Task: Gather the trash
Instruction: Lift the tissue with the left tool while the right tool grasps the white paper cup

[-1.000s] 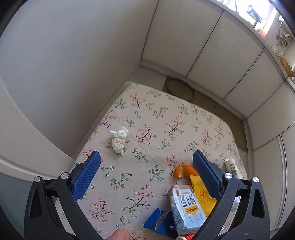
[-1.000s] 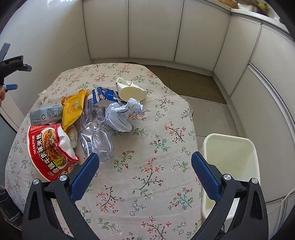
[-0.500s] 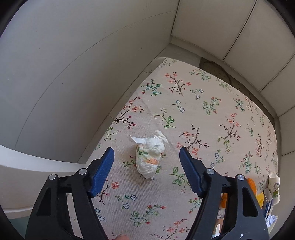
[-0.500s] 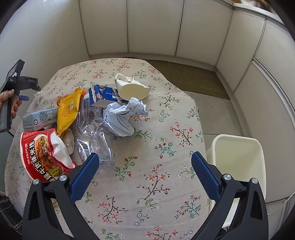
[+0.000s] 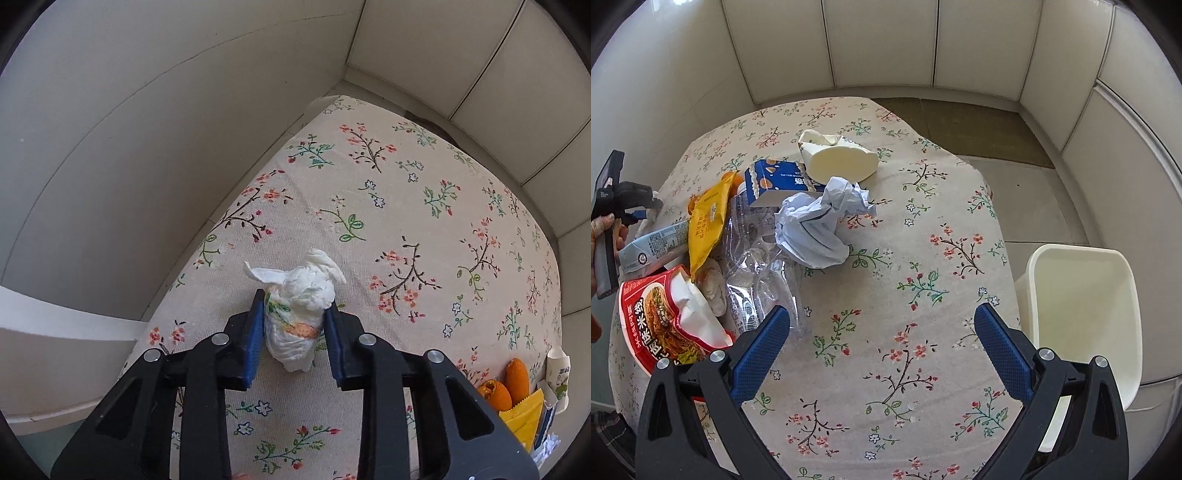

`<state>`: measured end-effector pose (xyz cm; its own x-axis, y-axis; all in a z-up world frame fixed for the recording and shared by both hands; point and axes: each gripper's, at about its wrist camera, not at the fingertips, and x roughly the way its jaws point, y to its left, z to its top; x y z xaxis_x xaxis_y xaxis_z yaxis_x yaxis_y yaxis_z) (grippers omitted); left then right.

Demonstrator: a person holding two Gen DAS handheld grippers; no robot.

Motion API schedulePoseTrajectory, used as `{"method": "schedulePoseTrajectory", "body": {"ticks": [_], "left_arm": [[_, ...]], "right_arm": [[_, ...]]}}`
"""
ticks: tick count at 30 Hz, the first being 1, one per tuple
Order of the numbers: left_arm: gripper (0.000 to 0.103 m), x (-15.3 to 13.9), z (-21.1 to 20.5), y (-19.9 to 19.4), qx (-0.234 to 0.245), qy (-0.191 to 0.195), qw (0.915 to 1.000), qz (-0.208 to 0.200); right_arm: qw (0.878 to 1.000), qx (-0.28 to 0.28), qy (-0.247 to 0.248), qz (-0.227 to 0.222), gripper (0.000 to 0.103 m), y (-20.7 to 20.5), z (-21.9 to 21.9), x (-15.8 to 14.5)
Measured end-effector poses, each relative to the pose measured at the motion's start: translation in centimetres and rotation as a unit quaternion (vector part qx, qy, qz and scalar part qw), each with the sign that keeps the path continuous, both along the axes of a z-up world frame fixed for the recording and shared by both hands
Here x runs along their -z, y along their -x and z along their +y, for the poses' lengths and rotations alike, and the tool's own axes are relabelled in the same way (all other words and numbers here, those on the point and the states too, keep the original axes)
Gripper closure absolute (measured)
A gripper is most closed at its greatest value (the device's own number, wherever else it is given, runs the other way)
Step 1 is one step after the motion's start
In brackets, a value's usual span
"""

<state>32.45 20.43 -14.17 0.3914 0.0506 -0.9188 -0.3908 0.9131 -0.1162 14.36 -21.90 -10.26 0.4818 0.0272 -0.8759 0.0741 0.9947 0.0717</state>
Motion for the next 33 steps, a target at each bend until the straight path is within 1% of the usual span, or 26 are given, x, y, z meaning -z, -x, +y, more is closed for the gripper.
{"method": "schedulePoseTrajectory", "body": {"ticks": [2,5,7,9,11,12,13,14,15,18,20,22,24,26,28,30,31,33], "left_arm": [[0.075,-0.5,-0.4,0.8,-0.003,0.002,1.0,-0.007],[0.075,-1.8,-1.4,2.3,-0.005,0.016,0.9996,-0.024],[0.075,-3.0,-2.5,3.5,0.002,0.022,0.9992,-0.033],[0.075,-4.7,-4.0,5.0,0.019,0.034,0.9981,-0.049],[0.075,-6.7,-5.6,7.1,0.038,0.069,0.994,-0.075],[0.075,-7.2,-6.3,7.8,0.045,0.08,0.9923,-0.083],[0.075,-8.2,-7.1,9.3,0.054,0.089,0.9899,-0.096],[0.075,-8.7,-7.7,10.5,0.058,0.095,0.988,-0.106],[0.075,-9.1,-8.2,11.7,0.062,0.104,0.9859,-0.116],[0.075,-9.4,-9.6,14.3,0.064,0.125,0.9818,-0.128],[0.075,-9.5,-10.5,14.7,0.076,0.133,0.9803,-0.125],[0.075,-9.9,-11.3,14.6,0.092,0.134,0.978,-0.13],[0.075,-10.5,-11.5,14.9,0.1,0.132,0.9769,-0.135],[0.075,-10.7,-11.5,14.6,0.103,0.137,0.9755,-0.137],[0.075,-10.7,-11.3,14.5,0.108,0.14,0.9747,-0.137],[0.075,-10.8,-11.3,14.4,0.108,0.135,0.9755,-0.136],[0.075,-10.8,-11.2,14.4,0.108,0.135,0.9755,-0.136],[0.075,-10.9,-11.0,14.3,0.107,0.137,0.9754,-0.135]], "right_arm": [[1.0,0.006,-0.018,-0.009,0.006,-0.4,-0.6,-0.5],[0.999,0.011,-0.049,-0.018,0.006,-1.6,-1.2,-1.4],[0.998,0.007,-0.064,-0.022,0.006,-2.7,-1.4,-2.0],[0.997,0.001,-0.066,-0.032,0.006,-4.0,-1.3,-2.7],[0.997,-0.021,-0.049,-0.05,0.007,-5.5,-0.8,-3.5],[0.997,-0.041,-0.031,-0.059,0.007,-6.5,-0.3,-3.9],[0.996,-0.059,-0.016,-0.062,0.008,-7.5,0.2,-4.0],[0.995,-0.083,0.001,-0.059,0.013,-8.8,0.7,-3.9],[0.993,-0.105,0.019,-0.054,0.021,-10.0,1.5,-3.7],[0.986,-0.155,0.053,-0.034,0.028,-12.7,3.1,-2.7],[0.981,-0.18,0.064,-0.023,0.03,-14.0,4.2,-2.0],[0.979,-0.194,0.064,-0.019,0.03,-14.7,5.0,-1.6],[0.976,-0.201,0.083,-0.016,0.03,-15.3,5.8,-1.0],[0.973,-0.206,0.104,-0.009,0.03,-16.1,6.5,-0.2],[0.971,-0.208,0.115,0.004,0.036,-16.9,6.8,0.7],[0.971,-0.207,0.118,0.02,0.045,-17.6,6.6,1.7],[0.971,-0.206,0.119,0.024,0.048,-17.8,6.5,2.1],[0.972,-0.205,0.11,0.039,0.062,-18.0,6.2,3.2]]}}
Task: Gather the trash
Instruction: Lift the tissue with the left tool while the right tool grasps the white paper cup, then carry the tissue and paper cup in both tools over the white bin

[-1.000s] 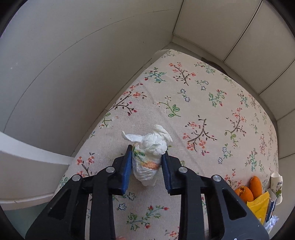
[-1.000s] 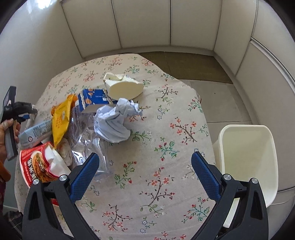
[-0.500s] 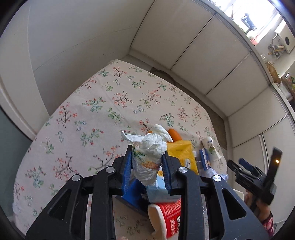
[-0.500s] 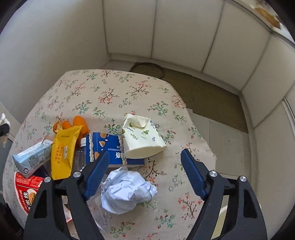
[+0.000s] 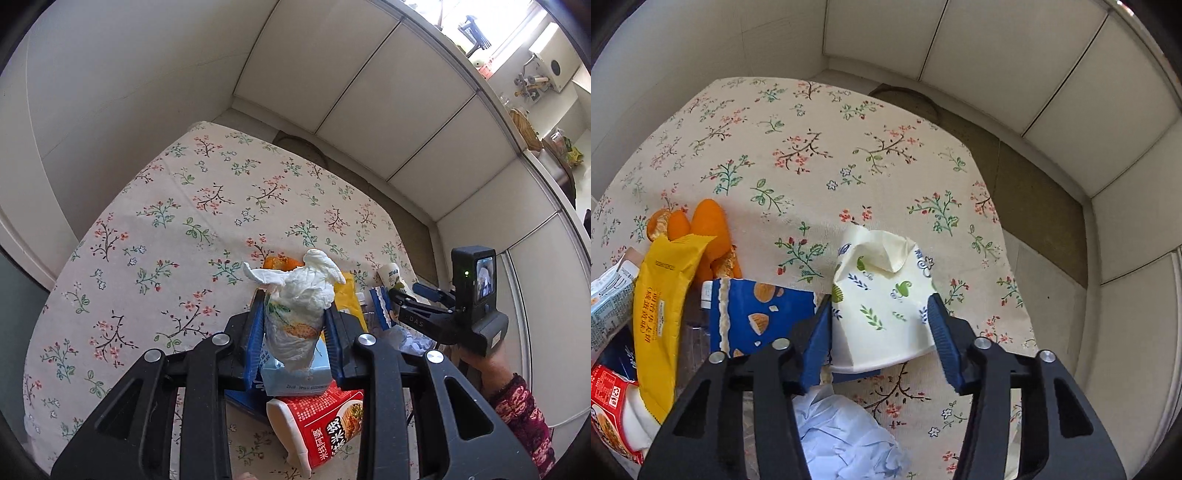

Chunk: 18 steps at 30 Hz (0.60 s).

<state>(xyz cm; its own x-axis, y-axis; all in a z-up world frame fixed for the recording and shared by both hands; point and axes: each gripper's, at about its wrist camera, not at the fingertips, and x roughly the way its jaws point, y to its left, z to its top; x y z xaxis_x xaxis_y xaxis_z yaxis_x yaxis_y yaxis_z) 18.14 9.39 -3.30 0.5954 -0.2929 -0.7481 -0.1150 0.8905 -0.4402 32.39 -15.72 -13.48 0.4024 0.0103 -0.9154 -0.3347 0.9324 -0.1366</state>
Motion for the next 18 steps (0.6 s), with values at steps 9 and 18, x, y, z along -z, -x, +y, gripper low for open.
{"method": "schedulePoseTrajectory", "body": {"ticks": [9,18], "left_arm": [[0.075,0.0,0.1,0.0,-0.001,0.012,0.9999,0.002],[0.075,-1.3,-0.6,0.7,0.003,0.017,0.9997,-0.018]], "right_arm": [[0.998,0.022,-0.049,-0.037,0.074,2.1,-0.9,-0.8],[0.993,0.046,-0.089,-0.07,0.077,6.0,-2.1,-3.8]]}}
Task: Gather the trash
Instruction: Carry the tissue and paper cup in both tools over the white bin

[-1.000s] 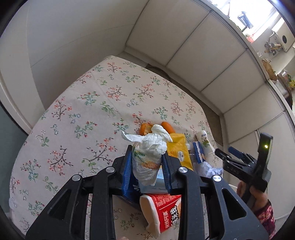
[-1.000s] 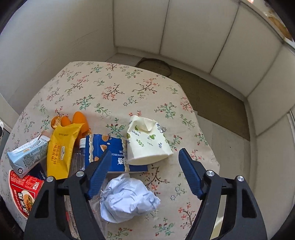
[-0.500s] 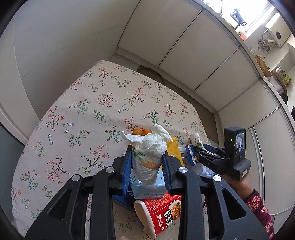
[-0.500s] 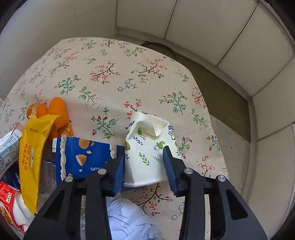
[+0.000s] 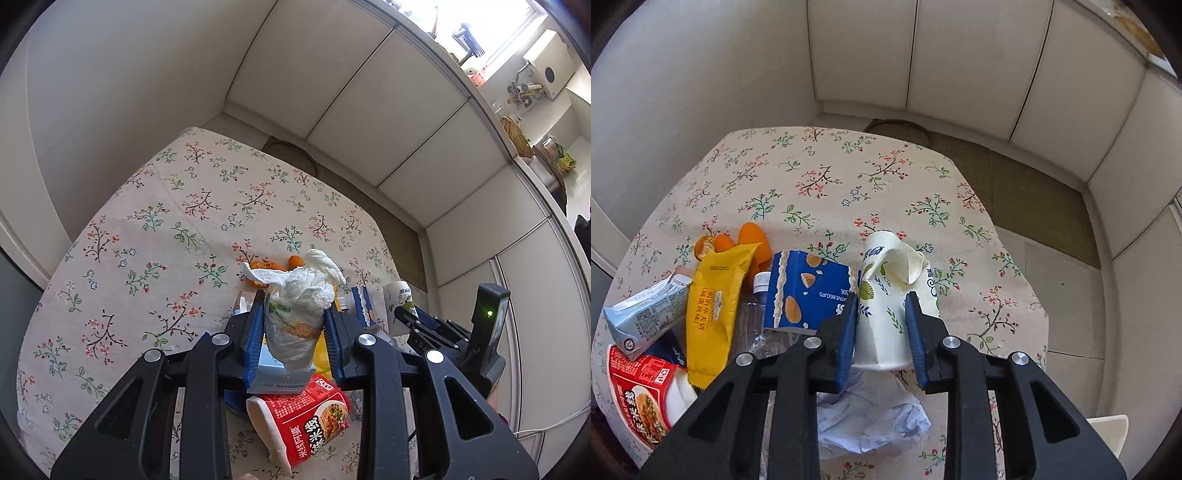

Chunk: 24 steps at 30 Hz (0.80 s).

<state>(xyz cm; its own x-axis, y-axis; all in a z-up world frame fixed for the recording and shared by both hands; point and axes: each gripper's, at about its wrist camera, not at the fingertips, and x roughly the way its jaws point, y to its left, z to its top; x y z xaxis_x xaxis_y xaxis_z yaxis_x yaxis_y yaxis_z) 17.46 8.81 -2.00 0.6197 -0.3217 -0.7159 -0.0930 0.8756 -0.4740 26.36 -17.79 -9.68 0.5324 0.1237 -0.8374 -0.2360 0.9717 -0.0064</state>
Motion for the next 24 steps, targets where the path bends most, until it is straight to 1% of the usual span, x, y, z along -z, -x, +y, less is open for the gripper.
{"method": "schedulePoseTrajectory", "body": {"ticks": [6,13,20,24], "left_arm": [[0.075,-1.3,-1.2,0.8,0.01,0.004,0.9998,-0.018],[0.075,-3.1,-1.9,2.0,0.013,0.002,0.9987,-0.05],[0.075,-4.2,-2.8,3.0,0.022,0.008,0.9973,-0.069],[0.075,-5.0,-3.7,3.8,0.032,0.006,0.9959,-0.084]], "right_arm": [[0.998,0.023,-0.038,-0.032,0.077,3.3,-1.5,-3.2],[0.994,0.043,-0.06,-0.082,0.077,8.0,-2.6,-7.2],[0.989,0.06,-0.051,-0.122,0.077,12.2,-3.8,-10.3],[0.985,0.083,-0.046,-0.146,0.076,14.7,-5.1,-11.8]]}}
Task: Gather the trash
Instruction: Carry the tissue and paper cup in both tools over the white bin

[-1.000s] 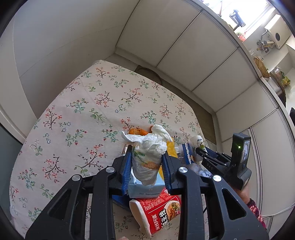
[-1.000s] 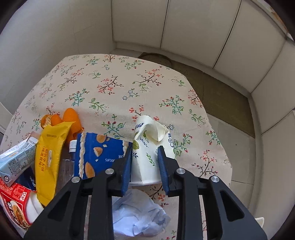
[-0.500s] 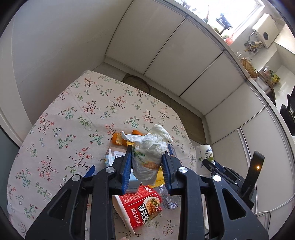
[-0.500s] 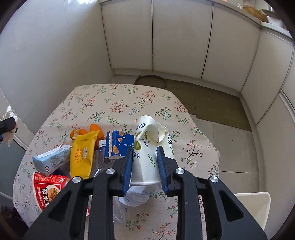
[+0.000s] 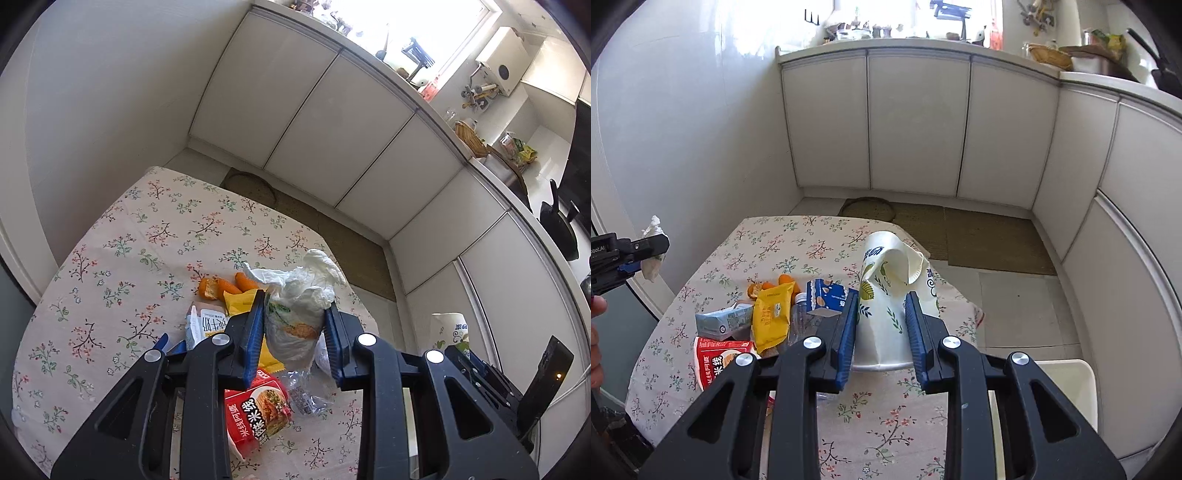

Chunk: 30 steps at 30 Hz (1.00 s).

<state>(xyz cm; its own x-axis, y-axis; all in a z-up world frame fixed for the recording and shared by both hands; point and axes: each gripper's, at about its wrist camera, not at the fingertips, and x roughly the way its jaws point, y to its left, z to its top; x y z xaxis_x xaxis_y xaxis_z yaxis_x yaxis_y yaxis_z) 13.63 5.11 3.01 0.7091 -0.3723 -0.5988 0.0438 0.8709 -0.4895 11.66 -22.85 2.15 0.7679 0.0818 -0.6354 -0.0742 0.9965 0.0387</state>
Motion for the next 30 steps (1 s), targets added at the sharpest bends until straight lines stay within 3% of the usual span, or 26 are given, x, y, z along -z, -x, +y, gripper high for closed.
{"method": "schedulePoseTrajectory", "body": {"ticks": [12,20,30], "left_arm": [[0.075,-0.1,-3.8,0.7,0.023,-0.016,0.9995,-0.012],[0.075,0.5,-8.3,0.7,0.049,-0.044,0.9976,-0.018],[0.075,1.1,-14.8,0.7,0.096,-0.058,0.9934,-0.02]], "right_arm": [[0.994,0.107,0.02,-0.022,0.076,5.4,-6.9,-0.5],[0.983,0.185,-0.004,0.003,0.076,7.4,-13.0,2.0],[0.972,0.234,-0.022,0.032,0.073,9.2,-17.9,4.0]]}}
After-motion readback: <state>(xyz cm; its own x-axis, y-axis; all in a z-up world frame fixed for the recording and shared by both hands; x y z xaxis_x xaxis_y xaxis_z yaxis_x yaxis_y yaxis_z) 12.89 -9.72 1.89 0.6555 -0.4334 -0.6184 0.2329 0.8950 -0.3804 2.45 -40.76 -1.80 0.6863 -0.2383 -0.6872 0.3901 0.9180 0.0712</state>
